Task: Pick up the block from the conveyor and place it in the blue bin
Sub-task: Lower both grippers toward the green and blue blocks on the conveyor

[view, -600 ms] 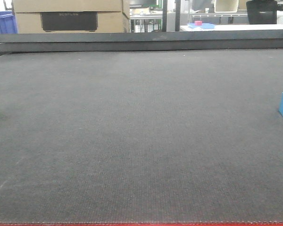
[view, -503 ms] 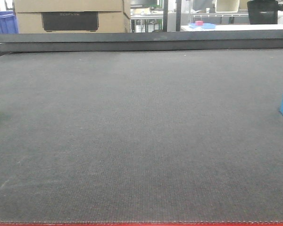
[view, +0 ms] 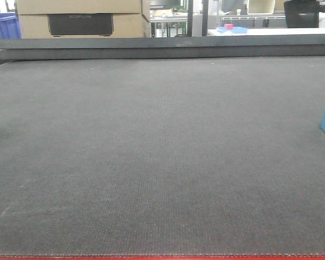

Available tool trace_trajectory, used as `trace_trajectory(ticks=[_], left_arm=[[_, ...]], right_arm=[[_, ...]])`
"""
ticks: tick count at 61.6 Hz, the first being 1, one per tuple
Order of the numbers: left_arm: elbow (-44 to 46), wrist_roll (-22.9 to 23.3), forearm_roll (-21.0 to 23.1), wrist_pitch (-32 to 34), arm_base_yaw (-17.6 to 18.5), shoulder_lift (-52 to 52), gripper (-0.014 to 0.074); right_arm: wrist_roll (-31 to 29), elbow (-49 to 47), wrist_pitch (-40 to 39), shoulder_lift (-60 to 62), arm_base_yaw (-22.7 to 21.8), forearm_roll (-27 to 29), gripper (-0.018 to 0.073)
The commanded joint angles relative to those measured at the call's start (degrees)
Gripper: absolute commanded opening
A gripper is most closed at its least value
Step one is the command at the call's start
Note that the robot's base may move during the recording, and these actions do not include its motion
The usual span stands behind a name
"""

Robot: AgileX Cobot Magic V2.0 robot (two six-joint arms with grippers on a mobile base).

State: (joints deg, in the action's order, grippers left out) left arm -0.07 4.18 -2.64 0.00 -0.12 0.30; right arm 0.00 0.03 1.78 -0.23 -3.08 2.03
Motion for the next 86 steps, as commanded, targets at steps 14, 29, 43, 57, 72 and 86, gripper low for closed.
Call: trace_trajectory(ticks=[14, 29, 43, 57, 72, 86], left_arm=[[0.07, -0.08, -0.64, 0.99, -0.14, -0.30, -0.0111], [9.67, -0.08, -0.65, -7.66, -0.14, -0.30, -0.0111], [28.83, -0.08, -0.65, -25.43, -0.14, 8.20, -0.0111], [45.38, -0.08, -0.65, -40.73, -0.14, 28.61, -0.0111], [62.23, -0.08, 0.67, -59.49, -0.14, 52.03, -0.0111], [68.32, -0.08, 2.64, -59.80, -0.14, 66.99, -0.0111]], right_arm=[[0.00, -0.03, -2.09, 0.23, -0.25, -0.37, -0.0162], [0.00, -6.62, -3.29, 0.23, -0.25, -0.05, -0.0162], [0.00, -25.78, 16.87, -4.77, -0.25, -0.01, -0.0162], [0.00, -41.71, 31.68, -22.72, -0.25, -0.01, -0.0162], [0.00, -57.00, 47.34, -45.97, -0.25, -0.01, -0.0162], [0.00, -65.53, 61.48, -63.69, -0.25, -0.01, -0.0162]])
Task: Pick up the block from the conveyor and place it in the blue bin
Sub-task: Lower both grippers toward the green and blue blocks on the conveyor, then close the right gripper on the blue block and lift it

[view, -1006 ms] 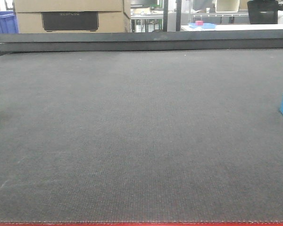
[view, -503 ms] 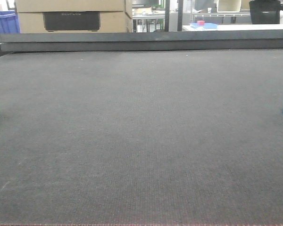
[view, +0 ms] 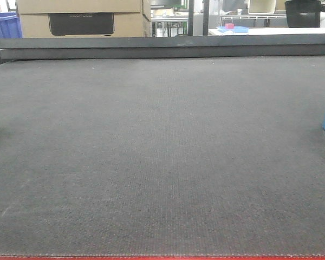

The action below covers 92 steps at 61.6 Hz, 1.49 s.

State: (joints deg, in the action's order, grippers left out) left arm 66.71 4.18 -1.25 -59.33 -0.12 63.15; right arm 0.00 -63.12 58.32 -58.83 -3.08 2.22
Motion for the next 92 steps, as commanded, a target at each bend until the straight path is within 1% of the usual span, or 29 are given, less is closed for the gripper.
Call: trace_trajectory(ticks=[1, 6, 16, 26, 32, 34, 37, 38, 39, 40, 47, 50, 55, 74, 78, 80, 85, 92], left_arm=[[1.54, -0.08, 1.25, -0.12, -0.14, 4.82, -0.0111], [1.54, -0.08, 1.25, 1.23, -0.14, 8.15, -0.0111], [1.54, -0.08, 1.25, 5.04, -0.14, 13.29, -0.0111], [1.54, -0.08, 1.25, 4.36, -0.14, 16.66, -0.0111], [1.54, -0.08, 2.55, 4.38, -0.14, 17.67, -0.0111], [1.54, -0.08, 2.78, 4.38, -0.14, 17.86, -0.0111], [1.54, -0.08, 3.21, 4.34, -0.14, 18.00, -0.0111], [1.54, -0.08, 3.21, 4.34, -0.14, 18.00, -0.0111], [1.54, -0.08, 3.36, 4.34, -0.14, 18.11, -0.0111], [1.54, -0.08, 3.36, 4.34, -0.14, 18.11, -0.0111], [1.54, -0.08, 4.04, 4.34, -0.14, 18.09, -0.0111], [1.54, -0.08, 4.15, 4.22, -0.14, 18.09, -0.0111], [1.54, -0.08, 4.15, 4.12, -0.14, 18.09, -0.0111], [1.54, -0.08, 4.24, 3.31, -0.14, 18.09, -0.0111], [1.54, -0.08, 4.24, 3.15, -0.14, 18.09, -0.0111], [1.54, -0.08, 4.24, 3.15, -0.14, 18.09, -0.0111], [1.54, -0.08, 4.24, 2.54, -0.14, 18.09, -0.0111], [1.54, -0.08, 4.24, 1.38, -0.14, 18.09, -0.0111]], right_arm=[[0.00, -2.66, 5.96, -5.98, -0.25, 0.20, -0.0162], [0.00, -3.16, 9.19, -10.27, -0.25, 1.50, -0.0162], [1.94, -3.32, 6.62, -18.79, -0.25, 2.25, -0.0162], [7.14, -5.76, 4.76, -26.33, -0.25, 2.25, -0.0162], [9.99, -8.74, 3.51, -30.29, -0.25, 2.25, -0.0148], [10.59, -10.11, 3.48, -31.64, -0.25, 2.25, -0.0113], [11.03, -11.78, 3.48, -33.13, -0.25, 2.25, -0.0024], [11.03, -12.32, 3.48, -33.63, -0.25, 2.25, -0.0008], [11.03, -12.85, 3.48, -34.09, -0.25, 2.25, 0.0024], [11.03, -13.35, 3.38, -34.55, -0.25, 2.25, 0.0080], [11.03, -15.81, 2.02, -37.83, -0.25, 2.25, 0.0344], [11.03, -16.29, 1.87, -39.39, -0.25, 2.13, 0.0424], [11.03, -16.18, 1.74, -41.83, -0.25, 2.13, 0.0474], [11.03, -16.18, 0.67, -49.21, -0.25, 2.13, 0.0475], [11.03, -16.18, 0.04, -49.91, -0.28, 1.79, 0.0456], [11.03, -16.18, -0.08, -50.19, -0.49, 1.79, 0.0438], [11.03, -16.18, -0.08, -50.29, -0.78, 1.79, 0.0356], [11.03, -16.30, -0.21, -50.29, -0.91, 1.52, 0.0210]])
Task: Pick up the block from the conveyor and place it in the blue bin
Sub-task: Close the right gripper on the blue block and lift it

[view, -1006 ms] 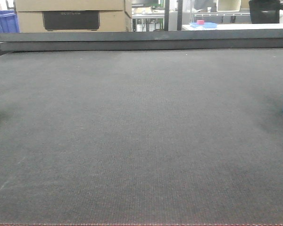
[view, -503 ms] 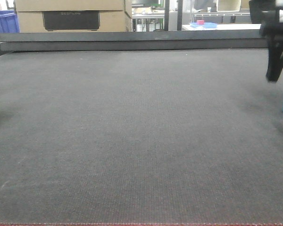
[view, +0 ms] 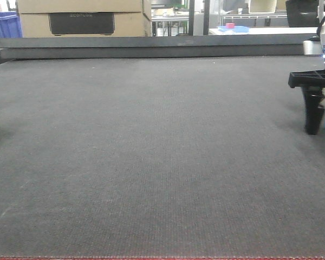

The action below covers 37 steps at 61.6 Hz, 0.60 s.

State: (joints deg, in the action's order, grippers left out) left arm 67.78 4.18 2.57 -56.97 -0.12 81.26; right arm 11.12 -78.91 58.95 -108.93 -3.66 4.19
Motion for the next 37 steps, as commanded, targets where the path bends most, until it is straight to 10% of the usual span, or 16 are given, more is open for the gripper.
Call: trace_trajectory(ticks=[1, 15, 37], left_arm=[[0.48, -0.08, 0.41, -0.98, -0.14, -0.02, -0.0111], [0.48, 0.01, 1.11, -0.64, -0.14, -0.02, -0.0111], [7.42, 0.84, -4.28, -4.62, -0.14, 7.40, -0.0108]], right_arm=[[-0.08, -0.51, -0.84, -0.19, -0.33, -0.45, 0.0189], [-0.08, -0.51, 0.98, 1.19, -0.33, -0.45, -0.0167], [-2.23, -0.51, 3.59, 12.89, 1.22, -0.45, -0.0167]])
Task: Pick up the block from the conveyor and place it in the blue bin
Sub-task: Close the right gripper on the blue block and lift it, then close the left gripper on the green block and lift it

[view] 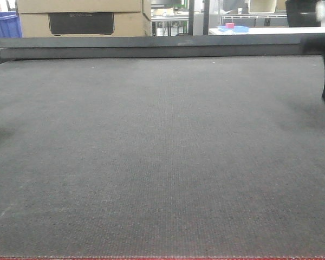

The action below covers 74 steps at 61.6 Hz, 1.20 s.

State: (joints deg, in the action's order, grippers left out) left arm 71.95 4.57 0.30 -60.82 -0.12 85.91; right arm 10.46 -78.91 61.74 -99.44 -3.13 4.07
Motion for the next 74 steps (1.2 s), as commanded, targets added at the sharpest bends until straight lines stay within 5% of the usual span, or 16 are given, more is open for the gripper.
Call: trace_trajectory(ticks=[1, 8, 18, 28, 49, 54, 64, 74], left_arm=[[3.79, 0.45, -2.42, -0.80, -0.14, 3.29, -0.0100], [7.42, 0.45, -4.17, -0.66, -0.14, 6.74, 0.0008], [9.54, 0.45, -4.17, 1.96, -0.14, 11.29, 0.0318], [9.43, 0.02, -4.80, 3.79, -0.14, 15.96, 0.0438], [9.43, 0.02, -6.86, 5.76, -0.14, 22.08, 0.0316], [10.04, 0.02, -6.86, 5.35, -0.14, 22.08, 0.0225], [11.33, 0.02, -6.86, 3.95, -0.14, 22.08, -0.0116], [12.19, -0.85, -6.29, 1.86, -0.14, 19.46, -0.0111]], right_arm=[[-1.74, -0.51, 0.79, 4.04, 0.95, -0.33, -0.0167], [-2.60, -0.51, 1.06, 6.56, 2.00, -0.33, -0.0167], [-2.60, -0.51, 1.67, 7.63, 3.88, -0.33, -0.0167], [-2.60, -0.30, 2.09, 7.63, 5.10, -0.33, -0.0167], [-2.60, -0.30, 2.31, 7.63, 5.09, -0.33, -0.0167], [-2.60, -0.30, 2.31, 7.63, 5.09, -0.33, -0.0167], [-2.60, -0.30, 2.31, 7.63, 5.09, -0.33, -0.0167], [-4.81, -0.30, 1.73, 8.03, 5.09, -0.33, -0.0167]])
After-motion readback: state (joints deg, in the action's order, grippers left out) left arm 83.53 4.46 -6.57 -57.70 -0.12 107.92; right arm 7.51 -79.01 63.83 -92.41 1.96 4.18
